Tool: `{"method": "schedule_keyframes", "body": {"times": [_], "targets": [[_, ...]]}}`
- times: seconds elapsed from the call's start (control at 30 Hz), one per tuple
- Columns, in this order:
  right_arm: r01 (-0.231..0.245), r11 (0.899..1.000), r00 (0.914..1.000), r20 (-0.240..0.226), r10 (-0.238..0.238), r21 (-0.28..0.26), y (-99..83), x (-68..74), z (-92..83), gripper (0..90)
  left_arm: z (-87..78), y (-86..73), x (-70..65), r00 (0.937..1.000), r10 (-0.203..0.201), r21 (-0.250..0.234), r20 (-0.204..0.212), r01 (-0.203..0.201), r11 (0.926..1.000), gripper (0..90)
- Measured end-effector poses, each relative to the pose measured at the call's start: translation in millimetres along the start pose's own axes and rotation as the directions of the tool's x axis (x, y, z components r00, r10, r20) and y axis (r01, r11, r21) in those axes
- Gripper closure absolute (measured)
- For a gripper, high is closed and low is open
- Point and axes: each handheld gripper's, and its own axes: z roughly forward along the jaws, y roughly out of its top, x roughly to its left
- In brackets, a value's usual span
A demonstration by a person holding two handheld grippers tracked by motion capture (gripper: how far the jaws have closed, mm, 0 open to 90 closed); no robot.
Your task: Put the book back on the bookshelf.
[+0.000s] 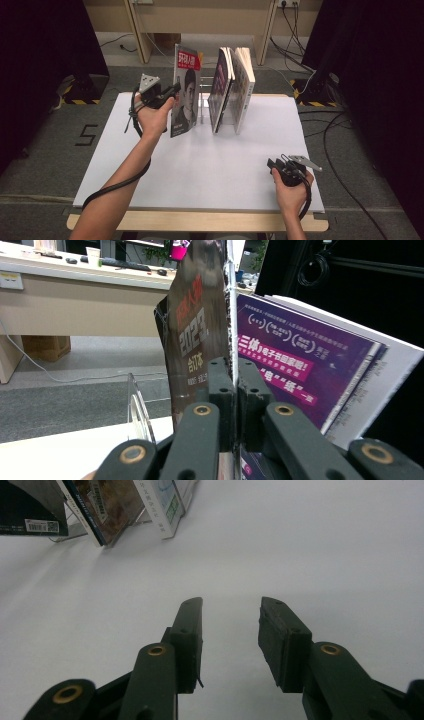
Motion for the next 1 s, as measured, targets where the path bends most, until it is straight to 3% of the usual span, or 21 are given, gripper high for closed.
{"method": "schedule_keyframes", "body": {"times": [0.37, 0.57, 0.67, 0.77, 1.0], "targets": [[-0.007, 1.000, 1.0000, 0.000, 0.007, 0.008, -1.3, 0.5, 2.0, 62.3, 22.1, 1.7, 5.3, 0.9998, 0.005, -0.048, -0.017, -0.006, 0.9989, 86.8], [-0.002, 1.000, 1.0000, 0.002, 0.002, 0.013, -1.7, -1.0, 2.4, 62.5, 30.8, -6.3, 11.6, 0.9998, 0.005, -0.059, -0.017, -0.006, 0.9982, 86.8], [-0.003, 1.000, 1.0000, 0.003, 0.003, 0.009, -2.1, -0.8, 2.8, 62.5, 28.9, -10.4, 14.5, 1.0000, 0.007, -0.076, -0.001, -0.007, 0.9970, 86.7], [-0.006, 1.000, 1.0000, 0.001, 0.006, 0.020, -2.6, -0.2, 3.5, 62.5, 23.8, -12.2, 16.1, 0.9994, 0.034, -0.075, -0.008, -0.035, 0.9966, 86.6], [0.003, 1.000, 1.0000, 0.002, -0.003, 0.016, -3.1, 0.6, 2.6, 62.4, -1.2, -29.9, 20.5, 0.9979, 0.063, 0.012, -0.015, -0.063, 0.9980, 86.0]]}}
